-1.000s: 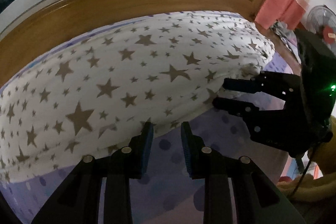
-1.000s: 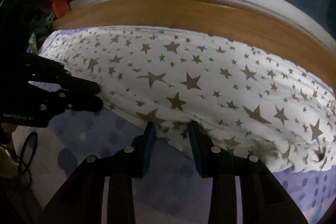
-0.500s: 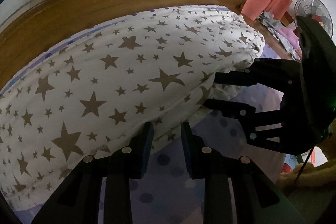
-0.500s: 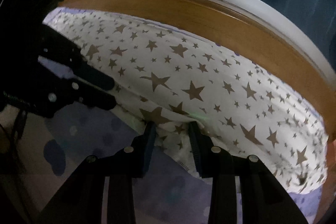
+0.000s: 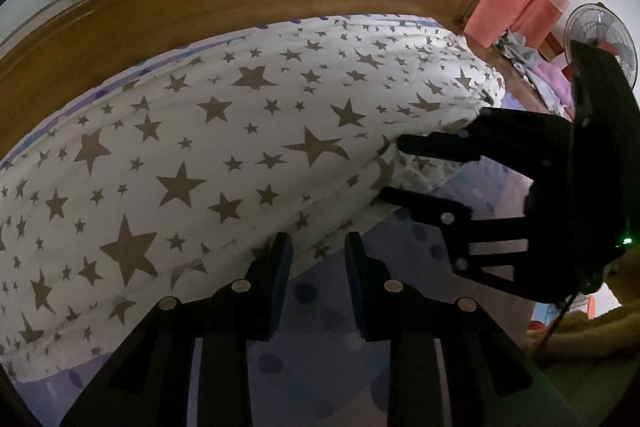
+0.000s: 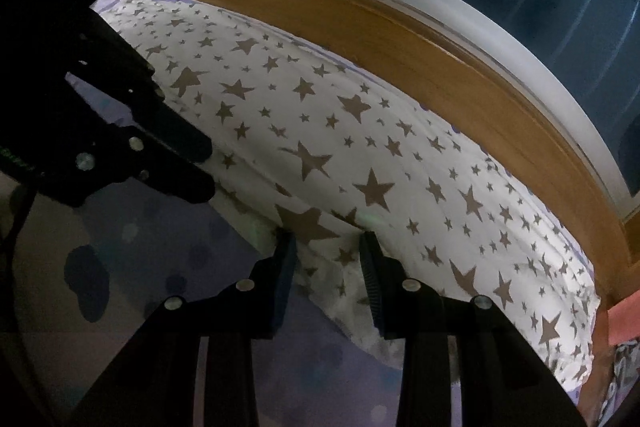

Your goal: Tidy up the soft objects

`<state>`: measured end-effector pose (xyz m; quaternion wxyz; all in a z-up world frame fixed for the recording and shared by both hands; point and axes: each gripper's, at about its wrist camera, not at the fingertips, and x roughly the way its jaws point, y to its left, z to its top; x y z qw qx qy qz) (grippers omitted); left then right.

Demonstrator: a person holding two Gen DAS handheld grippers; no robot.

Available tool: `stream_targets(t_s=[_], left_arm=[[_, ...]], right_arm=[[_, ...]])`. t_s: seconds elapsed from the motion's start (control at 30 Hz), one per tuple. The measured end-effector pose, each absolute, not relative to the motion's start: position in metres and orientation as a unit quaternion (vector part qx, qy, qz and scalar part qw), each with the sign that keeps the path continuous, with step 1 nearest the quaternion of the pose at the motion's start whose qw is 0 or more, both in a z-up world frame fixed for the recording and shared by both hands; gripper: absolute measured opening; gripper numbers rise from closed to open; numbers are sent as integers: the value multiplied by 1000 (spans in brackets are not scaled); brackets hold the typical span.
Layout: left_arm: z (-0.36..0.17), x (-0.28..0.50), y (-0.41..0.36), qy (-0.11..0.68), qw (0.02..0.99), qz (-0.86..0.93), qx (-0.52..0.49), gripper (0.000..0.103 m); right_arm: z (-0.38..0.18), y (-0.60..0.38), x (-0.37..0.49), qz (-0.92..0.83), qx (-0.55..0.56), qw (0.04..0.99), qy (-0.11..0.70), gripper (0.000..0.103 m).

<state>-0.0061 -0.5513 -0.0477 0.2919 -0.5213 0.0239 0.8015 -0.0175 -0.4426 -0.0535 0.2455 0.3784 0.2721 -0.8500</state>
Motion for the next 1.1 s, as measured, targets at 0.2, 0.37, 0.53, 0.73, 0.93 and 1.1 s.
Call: stream_targets(t_s=[0.2,0.37,0.53,0.73,0.93,1.1], left_arm=[[-42,-5,-556,22,281,808,-518,26],[-42,-6,-561,14,275,809,-519,26],[-43,-5,-561,15,274,809,-520,26],[-42,-5,-564,11,274,810,-518,26],[-43,-6,-566,10,272,810,-520,26],[-42,-7,-570,8,269,812,-518,26]], right_arm=[[-52,-445,-16,-846,367,252,293,33],[-54,-451,-8,-845,348,246,322,33],[-56,-455,-3,-841,336,245,346,33],[-57,-460,5,-835,321,245,372,43],[-53,-459,-1,-843,321,250,352,25],[-49,-458,3,-841,332,262,336,2]])
